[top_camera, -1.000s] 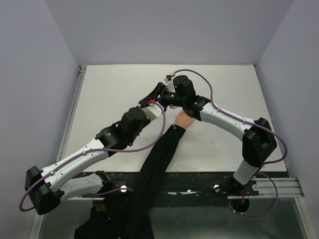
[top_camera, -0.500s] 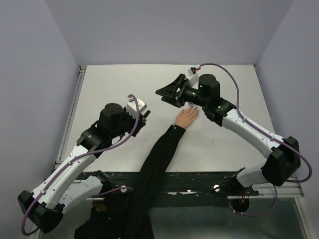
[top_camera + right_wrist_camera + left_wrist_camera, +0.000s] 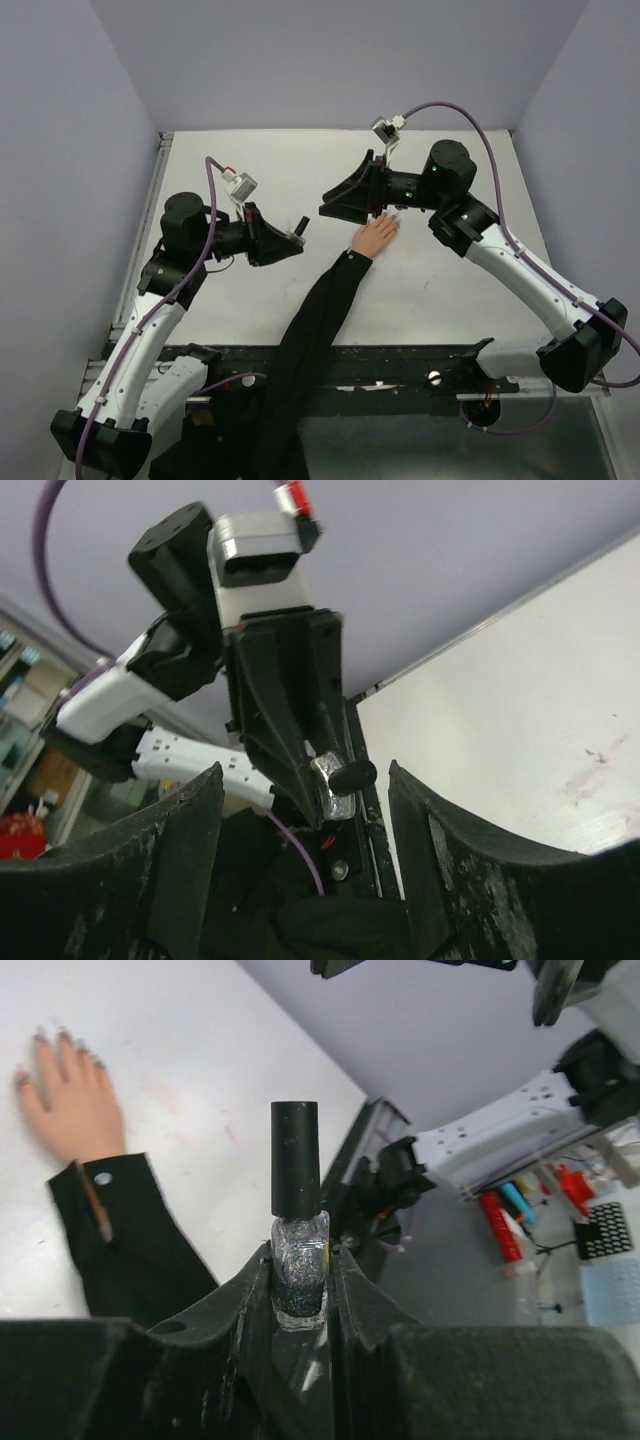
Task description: Paint the nails
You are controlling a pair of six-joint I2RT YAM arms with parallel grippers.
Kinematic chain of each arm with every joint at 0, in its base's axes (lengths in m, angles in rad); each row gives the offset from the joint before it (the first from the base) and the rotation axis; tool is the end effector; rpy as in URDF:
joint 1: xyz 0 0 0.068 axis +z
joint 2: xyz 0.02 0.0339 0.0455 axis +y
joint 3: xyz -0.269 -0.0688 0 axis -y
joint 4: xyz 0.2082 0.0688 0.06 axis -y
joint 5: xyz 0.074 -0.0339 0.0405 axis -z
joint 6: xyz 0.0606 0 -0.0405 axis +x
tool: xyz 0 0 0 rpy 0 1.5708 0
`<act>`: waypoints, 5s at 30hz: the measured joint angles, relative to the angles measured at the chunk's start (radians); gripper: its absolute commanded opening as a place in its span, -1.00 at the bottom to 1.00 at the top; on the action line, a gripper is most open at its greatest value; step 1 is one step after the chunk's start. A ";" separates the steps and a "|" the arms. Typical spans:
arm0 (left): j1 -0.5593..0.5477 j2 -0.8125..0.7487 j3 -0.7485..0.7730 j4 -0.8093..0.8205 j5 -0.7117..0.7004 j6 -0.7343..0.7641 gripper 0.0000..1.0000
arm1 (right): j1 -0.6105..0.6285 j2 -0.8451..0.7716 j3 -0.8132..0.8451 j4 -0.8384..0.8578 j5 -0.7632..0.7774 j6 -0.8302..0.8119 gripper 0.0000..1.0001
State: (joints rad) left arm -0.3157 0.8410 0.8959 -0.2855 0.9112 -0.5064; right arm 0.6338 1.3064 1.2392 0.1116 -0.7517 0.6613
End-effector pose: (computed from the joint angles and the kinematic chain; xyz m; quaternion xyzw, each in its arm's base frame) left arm 0.1310 -0.0932 0.3599 0.2050 0.7266 -0.5390 0.3735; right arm 0.2008 0.1989 0.4243 -0.2564 0.6466 0.6078 0.3831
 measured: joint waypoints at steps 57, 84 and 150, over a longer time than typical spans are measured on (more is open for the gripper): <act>0.035 -0.055 0.136 -0.182 -0.052 0.107 -1.00 | 0.120 0.237 0.284 -0.264 -0.092 -0.036 -0.99; -0.610 0.108 0.114 -0.413 -1.419 0.721 -1.00 | 0.108 0.447 0.112 -0.050 0.068 0.548 -0.99; -0.027 -0.040 0.033 0.133 0.071 -0.214 -1.00 | 0.079 0.008 0.042 -0.028 -0.202 -0.113 0.22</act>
State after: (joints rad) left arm -0.3428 0.8005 0.9291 -0.1524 0.9825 -0.7204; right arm 0.7124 1.3148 1.2808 0.0834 -0.9539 0.5488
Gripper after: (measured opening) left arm 0.310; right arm 0.605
